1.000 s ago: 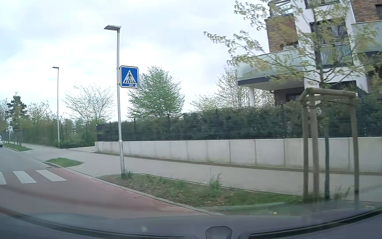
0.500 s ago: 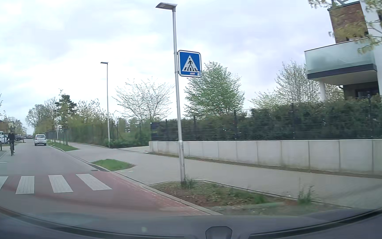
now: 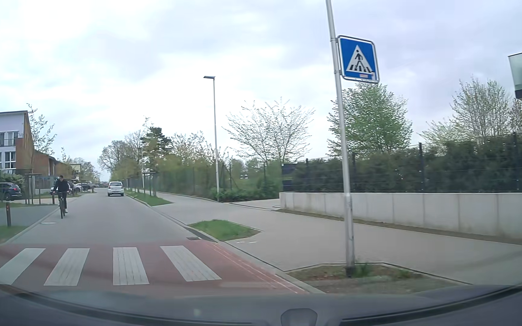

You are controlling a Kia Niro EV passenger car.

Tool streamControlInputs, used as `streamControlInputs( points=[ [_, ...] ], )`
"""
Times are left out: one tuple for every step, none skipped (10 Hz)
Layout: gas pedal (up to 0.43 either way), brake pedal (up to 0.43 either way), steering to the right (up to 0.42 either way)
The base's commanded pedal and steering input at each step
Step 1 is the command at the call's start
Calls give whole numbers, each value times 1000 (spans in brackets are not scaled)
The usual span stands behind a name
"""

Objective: Follow the waypoints while adhering to traffic rules and regulations

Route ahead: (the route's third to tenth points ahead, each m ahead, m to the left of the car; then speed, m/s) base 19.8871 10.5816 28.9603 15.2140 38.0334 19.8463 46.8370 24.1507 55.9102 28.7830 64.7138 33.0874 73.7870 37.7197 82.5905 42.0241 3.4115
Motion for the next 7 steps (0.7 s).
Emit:
streamControlInputs(
  points=[
    [138,0,-386],
    [138,0,-360],
    [138,0,-324],
    [150,0,-294],
    [150,0,-279],
    [150,0,-267],
    [157,0,-257]
  ],
)
